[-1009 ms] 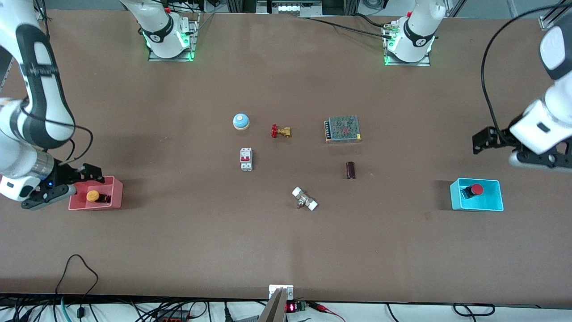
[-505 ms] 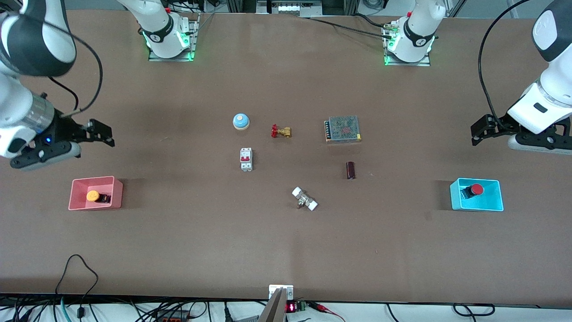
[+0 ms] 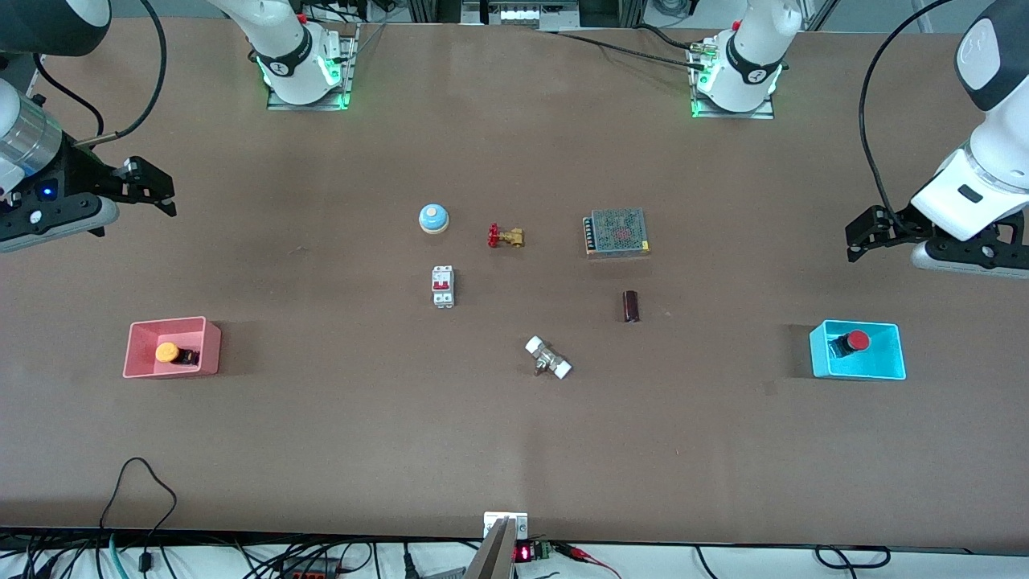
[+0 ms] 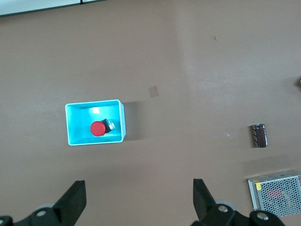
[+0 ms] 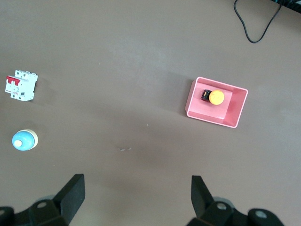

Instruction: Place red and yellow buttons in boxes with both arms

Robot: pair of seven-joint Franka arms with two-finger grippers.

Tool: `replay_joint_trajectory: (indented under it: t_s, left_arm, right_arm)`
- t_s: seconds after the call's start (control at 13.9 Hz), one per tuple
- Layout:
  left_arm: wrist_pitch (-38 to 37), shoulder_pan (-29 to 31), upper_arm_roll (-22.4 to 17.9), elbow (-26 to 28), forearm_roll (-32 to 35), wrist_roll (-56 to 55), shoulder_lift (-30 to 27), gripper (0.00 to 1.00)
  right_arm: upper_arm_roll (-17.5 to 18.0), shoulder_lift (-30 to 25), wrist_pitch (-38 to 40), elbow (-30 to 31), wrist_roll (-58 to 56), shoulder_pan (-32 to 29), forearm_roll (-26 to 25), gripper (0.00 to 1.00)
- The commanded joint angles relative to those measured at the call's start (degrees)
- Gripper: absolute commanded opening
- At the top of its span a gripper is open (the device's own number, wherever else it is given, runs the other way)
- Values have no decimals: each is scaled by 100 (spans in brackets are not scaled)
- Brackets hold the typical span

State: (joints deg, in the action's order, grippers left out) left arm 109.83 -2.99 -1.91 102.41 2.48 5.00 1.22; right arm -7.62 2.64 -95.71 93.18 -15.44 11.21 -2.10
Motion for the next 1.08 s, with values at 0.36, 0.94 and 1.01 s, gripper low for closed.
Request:
replay_joint_trajectory:
  t_s: [0.36, 0.94, 1.01]
  left_arm:
    - [-14, -35, -28, 69, -81, 62, -79, 100]
    - [-14, -43, -11, 60, -81, 36, -79, 100]
    - [-14, -43, 15, 60, -81, 27, -79, 100]
  right_arm:
    - [-55, 96, 18, -81, 120, 31, -80, 100]
    - [383, 149, 18, -81, 120, -505, -71, 100]
    - [454, 149, 18, -81, 120, -575, -71, 100]
